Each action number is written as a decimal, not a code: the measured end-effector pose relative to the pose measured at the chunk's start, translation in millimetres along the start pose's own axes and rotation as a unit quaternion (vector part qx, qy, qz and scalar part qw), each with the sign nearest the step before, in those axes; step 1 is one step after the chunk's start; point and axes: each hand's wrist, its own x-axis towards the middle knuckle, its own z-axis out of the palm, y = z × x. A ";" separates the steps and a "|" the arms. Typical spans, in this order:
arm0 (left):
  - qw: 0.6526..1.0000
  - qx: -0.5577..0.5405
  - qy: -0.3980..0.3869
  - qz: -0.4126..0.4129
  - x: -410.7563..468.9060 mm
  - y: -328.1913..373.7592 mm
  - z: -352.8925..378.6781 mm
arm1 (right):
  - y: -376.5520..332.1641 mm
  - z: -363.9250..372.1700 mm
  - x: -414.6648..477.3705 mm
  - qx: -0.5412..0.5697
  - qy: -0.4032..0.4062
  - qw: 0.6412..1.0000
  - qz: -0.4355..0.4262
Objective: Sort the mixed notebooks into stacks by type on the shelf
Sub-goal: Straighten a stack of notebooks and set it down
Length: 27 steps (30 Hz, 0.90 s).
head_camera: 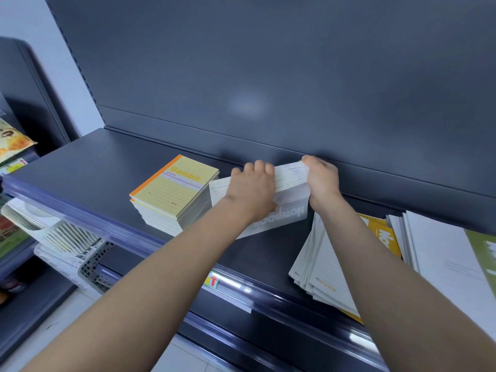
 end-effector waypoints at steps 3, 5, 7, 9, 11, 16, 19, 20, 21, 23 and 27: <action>0.999 -0.020 0.040 0.027 8.3 -0.4 2.8 | -1.7 -5.9 -4.6 -0.005 -0.024 1.000 0.006; 0.996 -0.080 0.028 0.017 9.2 -7.3 0.9 | 4.0 -12.1 -2.8 -0.009 -0.061 0.997 0.035; 0.990 -0.143 0.015 -0.003 9.0 -17.3 -2.8 | 10.6 -17.1 -4.0 -0.019 -0.115 0.992 0.051; 0.978 -0.207 0.018 -0.032 7.8 -29.3 -8.0 | 17.7 -18.7 -4.7 -0.031 -0.150 0.988 0.035; 0.949 -0.305 0.033 -0.078 7.3 -42.2 -8.8 | 21.2 -17.3 -8.2 -0.018 -0.147 0.989 0.025; 0.713 -0.691 0.024 -0.120 -0.6 -51.5 1.8 | 11.5 -12.1 -18.0 0.078 -0.235 0.967 0.053; 0.653 -0.750 0.003 -0.102 -4.8 -49.5 19.5 | -0.2 -13.2 -26.7 0.052 -0.257 0.965 0.024; 0.646 -0.757 -0.002 -0.098 -5.0 -49.4 25.7 | -0.5 -14.1 -28.8 0.036 -0.239 0.970 0.004; 0.638 -0.764 -0.008 -0.097 -4.6 -49.7 31.4 | 0.5 -14.3 -30.5 0.021 -0.221 0.975 -0.015; 0.625 -0.775 -0.024 -0.089 -5.4 -50.3 41.3 | 6.6 -14.0 -35.3 -0.009 -0.194 0.980 -0.039; 0.613 -0.786 -0.044 -0.071 -8.1 -50.1 60.7 | 21.3 -14.5 -48.1 -0.044 -0.170 0.983 -0.046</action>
